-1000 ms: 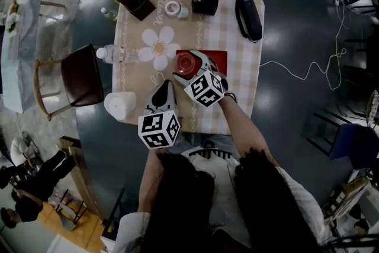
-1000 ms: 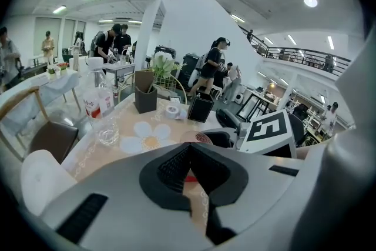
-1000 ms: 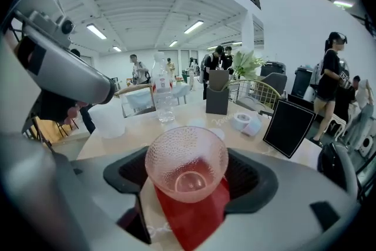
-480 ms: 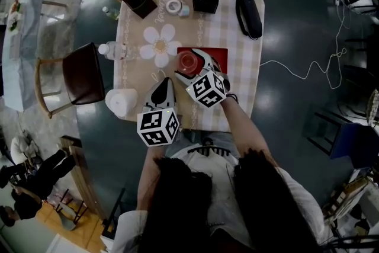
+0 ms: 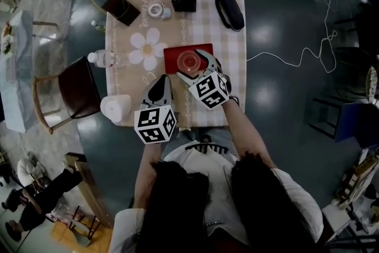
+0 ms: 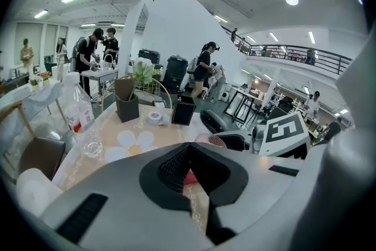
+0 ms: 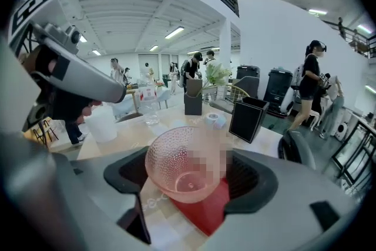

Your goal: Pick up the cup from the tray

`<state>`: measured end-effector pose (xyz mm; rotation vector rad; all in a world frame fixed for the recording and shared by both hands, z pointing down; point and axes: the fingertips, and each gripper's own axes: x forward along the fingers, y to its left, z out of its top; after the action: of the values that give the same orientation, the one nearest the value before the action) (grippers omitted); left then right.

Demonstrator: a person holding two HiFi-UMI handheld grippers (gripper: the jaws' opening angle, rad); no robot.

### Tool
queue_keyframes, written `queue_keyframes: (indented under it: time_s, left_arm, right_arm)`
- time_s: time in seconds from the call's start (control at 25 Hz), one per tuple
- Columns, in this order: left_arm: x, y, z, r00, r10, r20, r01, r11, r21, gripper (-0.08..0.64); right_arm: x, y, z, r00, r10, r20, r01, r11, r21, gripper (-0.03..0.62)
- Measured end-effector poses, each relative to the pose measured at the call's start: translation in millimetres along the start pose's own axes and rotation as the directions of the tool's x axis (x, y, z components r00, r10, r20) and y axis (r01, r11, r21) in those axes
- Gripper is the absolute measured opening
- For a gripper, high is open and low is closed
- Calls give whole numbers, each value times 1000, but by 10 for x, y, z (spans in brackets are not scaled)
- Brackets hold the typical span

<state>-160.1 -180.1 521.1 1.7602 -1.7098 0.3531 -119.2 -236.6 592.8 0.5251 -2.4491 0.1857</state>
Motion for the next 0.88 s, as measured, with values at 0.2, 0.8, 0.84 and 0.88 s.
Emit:
queue_keyframes:
  time_s: [0.2,0.8,0.84,0.88]
  left_arm:
    - [90,-215,21,998,-65,-7,65,998,12,6]
    - [168,-697,23,985,-171,-36,174,979,108,8]
    - [168,-716,17,984,-175,-38,178,978,111,8]
    - [167,-730,6,983,-177,-41,180,977,115,8]
  right_arm:
    - [-242,-178,-202,997,-71,-14,72,996,43,391]
    - [-883,-533,-742,969,-239,-59,246,954,174,393]
    - [-917,-548,-783,967,-246,-64,253,951,179,391]
    - [-948,-559,-826,966,-249,-69,258,949,183,393]
